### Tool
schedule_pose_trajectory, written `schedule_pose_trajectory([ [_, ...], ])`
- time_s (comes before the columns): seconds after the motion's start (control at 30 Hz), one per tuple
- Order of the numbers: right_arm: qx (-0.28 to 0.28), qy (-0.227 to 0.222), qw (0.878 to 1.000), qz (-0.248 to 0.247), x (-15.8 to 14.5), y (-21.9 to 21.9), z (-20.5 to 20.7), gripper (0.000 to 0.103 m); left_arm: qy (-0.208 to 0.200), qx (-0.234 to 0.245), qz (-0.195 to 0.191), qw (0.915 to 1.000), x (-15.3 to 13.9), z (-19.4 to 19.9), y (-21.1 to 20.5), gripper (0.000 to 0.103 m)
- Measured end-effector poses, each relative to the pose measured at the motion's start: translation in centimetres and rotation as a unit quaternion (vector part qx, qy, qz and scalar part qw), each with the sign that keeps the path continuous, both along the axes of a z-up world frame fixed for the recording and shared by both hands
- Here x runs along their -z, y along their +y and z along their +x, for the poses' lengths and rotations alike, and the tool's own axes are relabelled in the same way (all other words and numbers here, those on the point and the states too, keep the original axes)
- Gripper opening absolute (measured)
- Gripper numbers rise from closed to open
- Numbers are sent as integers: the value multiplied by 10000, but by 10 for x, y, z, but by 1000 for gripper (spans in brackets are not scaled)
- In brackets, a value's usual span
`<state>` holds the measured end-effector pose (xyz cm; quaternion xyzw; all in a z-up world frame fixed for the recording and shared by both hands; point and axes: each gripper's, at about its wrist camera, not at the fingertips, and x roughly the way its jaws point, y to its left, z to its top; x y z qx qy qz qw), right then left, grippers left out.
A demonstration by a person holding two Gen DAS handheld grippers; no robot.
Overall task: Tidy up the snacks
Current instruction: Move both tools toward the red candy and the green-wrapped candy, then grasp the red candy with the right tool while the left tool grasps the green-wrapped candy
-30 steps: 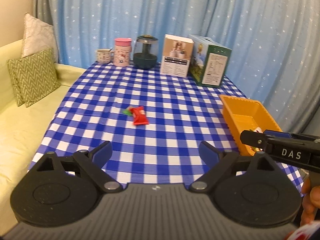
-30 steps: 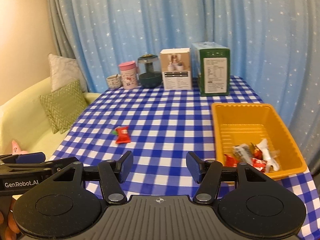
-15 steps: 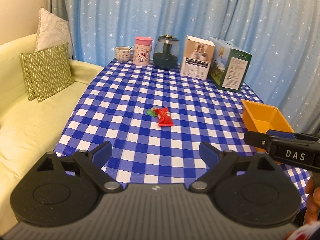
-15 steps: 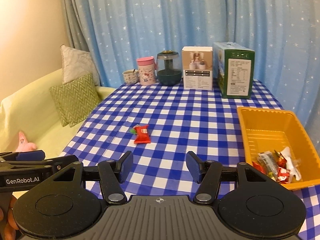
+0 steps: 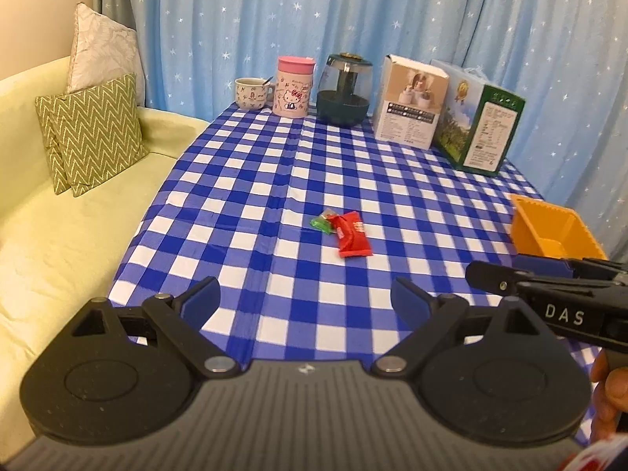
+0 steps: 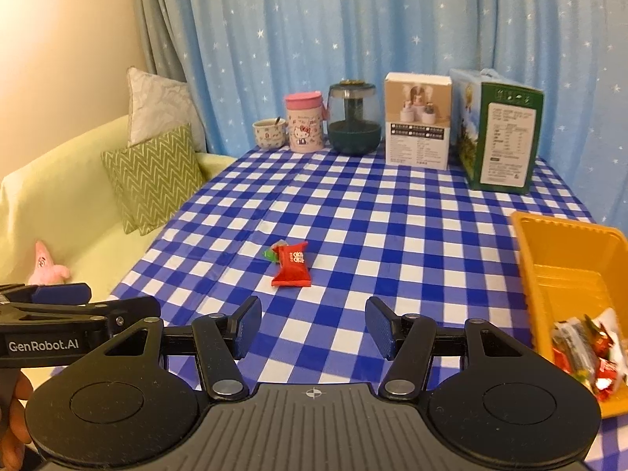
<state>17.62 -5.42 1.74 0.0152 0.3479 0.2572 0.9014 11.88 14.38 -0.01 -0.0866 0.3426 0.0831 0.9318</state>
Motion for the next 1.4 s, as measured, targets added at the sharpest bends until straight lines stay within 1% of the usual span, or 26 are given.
schedule_pose_trajectory([
  [0.27, -87, 47, 9999, 20, 34, 24, 47, 59, 116, -96, 73, 9999, 32, 47, 29, 92],
  [0.43, -193, 64, 9998, -12, 53, 43, 73, 59, 92, -91, 59, 9999, 50, 69, 45, 92],
  [0.57, -299, 64, 9995, -12, 67, 57, 89, 58, 136, -50, 125, 9998, 62, 86, 54, 92],
  [0.77, -416, 83, 9991, -35, 85, 77, 108, 58, 188, 73, 234, 9995, 70, 106, 61, 92],
  [1.0, -568, 43, 9983, -140, 99, 97, 123, 58, 208, 89, 141, 9996, 77, 116, 67, 91],
  [1.03, -582, 38, 9982, -165, 101, 100, 124, 57, 226, 85, 128, 9996, 78, 116, 68, 91],
  [1.17, -616, 82, 9978, -235, 107, 105, 127, 39, 265, 107, 126, 9995, 83, 118, 68, 91],
  [1.23, -573, 70, 9980, -257, 109, 104, 128, 31, 261, 112, 134, 9995, 84, 118, 68, 91],
  [1.33, -522, 44, 9983, -263, 108, 99, 129, 27, 273, 106, 123, 9995, 85, 118, 68, 91],
  [1.4, -429, 31, 9988, -242, 107, 93, 130, 26, 259, 145, 131, 9995, 84, 120, 66, 89],
])
